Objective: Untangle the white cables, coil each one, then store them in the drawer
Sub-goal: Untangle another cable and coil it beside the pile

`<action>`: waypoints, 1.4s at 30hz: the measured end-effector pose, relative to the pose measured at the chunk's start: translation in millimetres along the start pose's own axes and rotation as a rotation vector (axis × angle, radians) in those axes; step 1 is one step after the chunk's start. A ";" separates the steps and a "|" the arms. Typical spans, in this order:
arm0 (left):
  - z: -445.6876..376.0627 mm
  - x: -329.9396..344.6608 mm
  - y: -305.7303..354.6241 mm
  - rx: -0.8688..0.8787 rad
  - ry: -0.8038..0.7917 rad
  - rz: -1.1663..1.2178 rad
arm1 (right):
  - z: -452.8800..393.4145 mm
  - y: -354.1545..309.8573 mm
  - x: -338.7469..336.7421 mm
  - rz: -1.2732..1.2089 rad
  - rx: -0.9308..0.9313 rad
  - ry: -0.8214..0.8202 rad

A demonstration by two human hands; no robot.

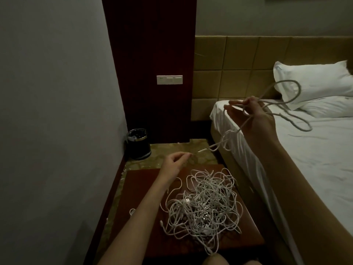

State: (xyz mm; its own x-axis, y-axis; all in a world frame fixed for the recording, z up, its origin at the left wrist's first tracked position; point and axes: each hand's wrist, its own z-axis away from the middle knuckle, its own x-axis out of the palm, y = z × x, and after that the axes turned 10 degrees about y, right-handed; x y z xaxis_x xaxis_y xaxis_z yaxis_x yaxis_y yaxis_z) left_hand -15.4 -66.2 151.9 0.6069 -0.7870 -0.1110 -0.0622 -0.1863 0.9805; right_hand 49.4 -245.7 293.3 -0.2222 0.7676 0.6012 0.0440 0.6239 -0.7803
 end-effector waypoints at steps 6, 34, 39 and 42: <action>2.9 2.3 30.2 -0.110 -0.050 0.241 | 0.5 8.9 4.7 0.097 0.130 -0.132; 116.6 -19.4 43.7 -0.344 -0.308 0.201 | 73.6 -22.9 0.1 0.117 0.346 -0.453; 149.2 -11.7 37.8 -0.293 -0.489 0.132 | 105.4 -21.5 -13.5 0.029 0.254 -0.275; 166.5 -5.2 36.0 -0.217 -0.482 0.123 | 117.7 -18.4 -25.1 0.050 0.239 -0.192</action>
State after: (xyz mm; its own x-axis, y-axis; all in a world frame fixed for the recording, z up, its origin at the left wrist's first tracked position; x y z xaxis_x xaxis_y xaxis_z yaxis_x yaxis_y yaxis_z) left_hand -152.7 -166.7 160.8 0.1703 -0.9854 -0.0051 0.0863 0.0097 0.9962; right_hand -60.4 -293.7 272.3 -0.4068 0.7403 0.5352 -0.1654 0.5165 -0.8402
